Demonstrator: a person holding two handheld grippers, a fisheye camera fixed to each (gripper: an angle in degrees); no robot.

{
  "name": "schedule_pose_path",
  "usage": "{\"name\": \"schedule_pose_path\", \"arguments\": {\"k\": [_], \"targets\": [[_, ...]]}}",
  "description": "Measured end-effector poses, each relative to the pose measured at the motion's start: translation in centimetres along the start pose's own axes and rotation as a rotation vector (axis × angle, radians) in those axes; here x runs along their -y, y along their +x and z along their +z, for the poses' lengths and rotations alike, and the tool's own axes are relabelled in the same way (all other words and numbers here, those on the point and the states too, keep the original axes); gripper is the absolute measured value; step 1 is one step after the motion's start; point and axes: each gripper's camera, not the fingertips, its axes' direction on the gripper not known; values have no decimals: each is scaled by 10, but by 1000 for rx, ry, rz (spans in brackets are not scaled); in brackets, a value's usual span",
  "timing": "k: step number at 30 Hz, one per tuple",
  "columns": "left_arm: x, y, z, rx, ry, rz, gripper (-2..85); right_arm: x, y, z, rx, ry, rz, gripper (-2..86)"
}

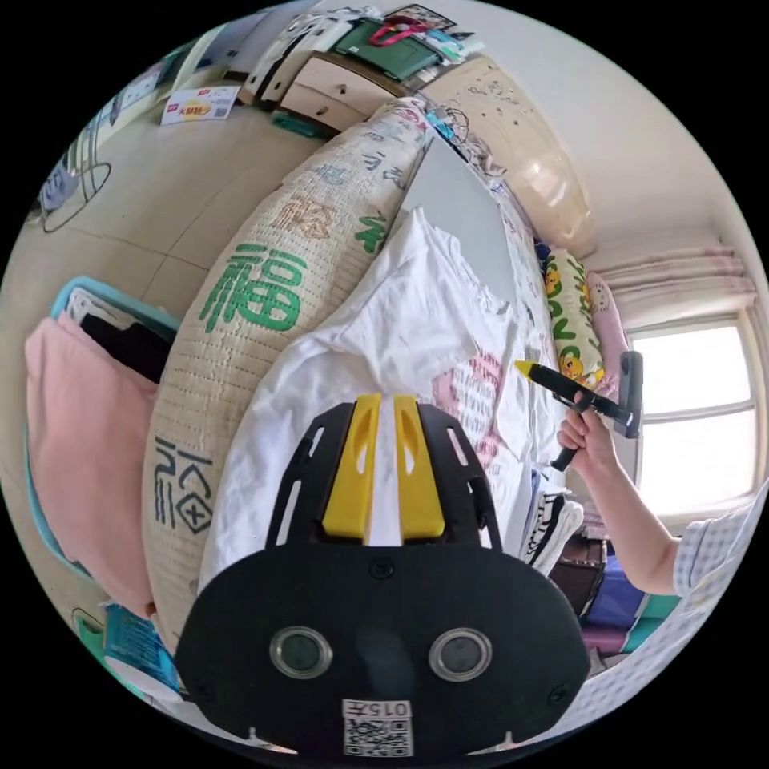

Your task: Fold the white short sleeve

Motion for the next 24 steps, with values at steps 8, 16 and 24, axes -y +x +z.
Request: {"name": "schedule_pose_path", "arguments": {"k": [8, 16, 24], "targets": [[8, 115, -3, -68, -115, 198, 81, -191, 87, -72, -120, 155, 469, 65], [66, 197, 75, -122, -228, 264, 84, -256, 138, -12, 65, 171, 642, 78], [78, 246, 88, 144, -293, 410, 15, -290, 127, 51, 98, 112, 699, 14]]}}
